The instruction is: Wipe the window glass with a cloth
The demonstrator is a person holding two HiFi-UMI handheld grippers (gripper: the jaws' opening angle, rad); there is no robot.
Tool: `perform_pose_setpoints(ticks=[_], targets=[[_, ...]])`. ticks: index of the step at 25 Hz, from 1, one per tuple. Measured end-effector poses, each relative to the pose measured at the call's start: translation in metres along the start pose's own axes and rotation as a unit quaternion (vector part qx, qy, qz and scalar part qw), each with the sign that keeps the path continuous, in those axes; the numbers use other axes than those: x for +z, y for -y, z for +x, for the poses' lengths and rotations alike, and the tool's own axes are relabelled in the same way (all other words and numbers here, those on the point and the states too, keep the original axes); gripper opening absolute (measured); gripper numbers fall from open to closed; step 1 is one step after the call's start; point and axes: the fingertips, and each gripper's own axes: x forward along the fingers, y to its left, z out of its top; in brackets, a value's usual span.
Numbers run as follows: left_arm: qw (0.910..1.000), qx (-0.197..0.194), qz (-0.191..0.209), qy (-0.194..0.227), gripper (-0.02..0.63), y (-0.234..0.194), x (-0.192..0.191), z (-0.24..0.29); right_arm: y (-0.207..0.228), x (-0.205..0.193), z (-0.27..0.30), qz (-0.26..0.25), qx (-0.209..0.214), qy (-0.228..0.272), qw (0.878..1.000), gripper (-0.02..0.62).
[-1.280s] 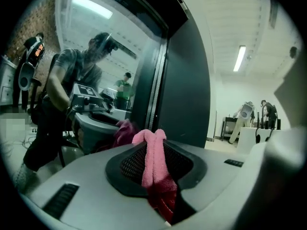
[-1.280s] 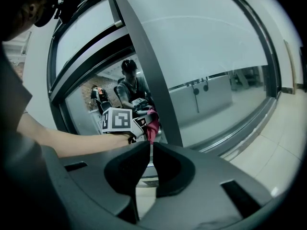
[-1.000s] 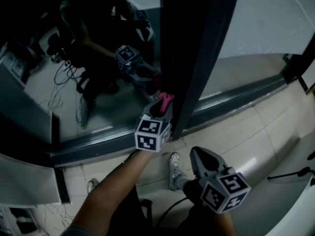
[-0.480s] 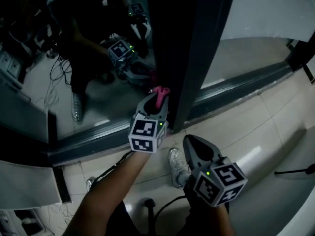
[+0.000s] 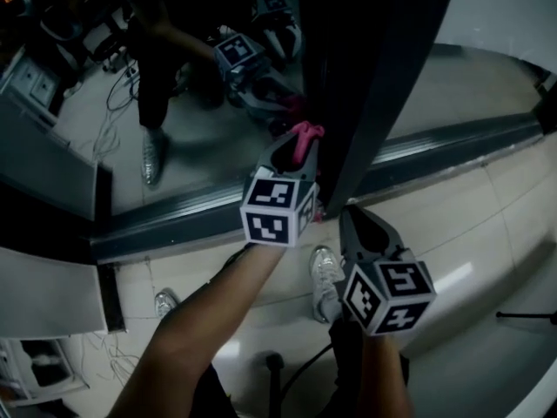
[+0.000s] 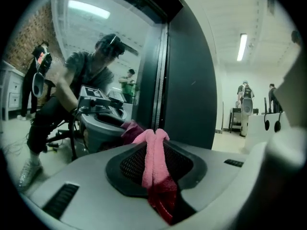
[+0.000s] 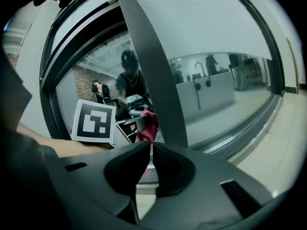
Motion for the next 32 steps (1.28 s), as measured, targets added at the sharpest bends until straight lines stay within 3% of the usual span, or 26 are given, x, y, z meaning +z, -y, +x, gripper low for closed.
perform_pose_setpoints(ticks=[7,18,32], targets=[[0.9990,0.040,-0.001,-0.020,0.094,-0.032,-0.011,-0.019,-0.010,-0.010,0.011,-0.007,0.015,-0.016,1.000,0.018],[0.9971,0.073,-0.005,-0.022,0.094,-0.101,-0.022,-0.087,-0.079,-0.026,0.043,-0.032,0.046,-0.036,0.998,0.018],[0.9878,0.151,-0.019,-0.034,0.094,-0.202,-0.043,-0.178,-0.155,-0.053,0.078,-0.073,0.108,-0.077,0.988,0.018]])
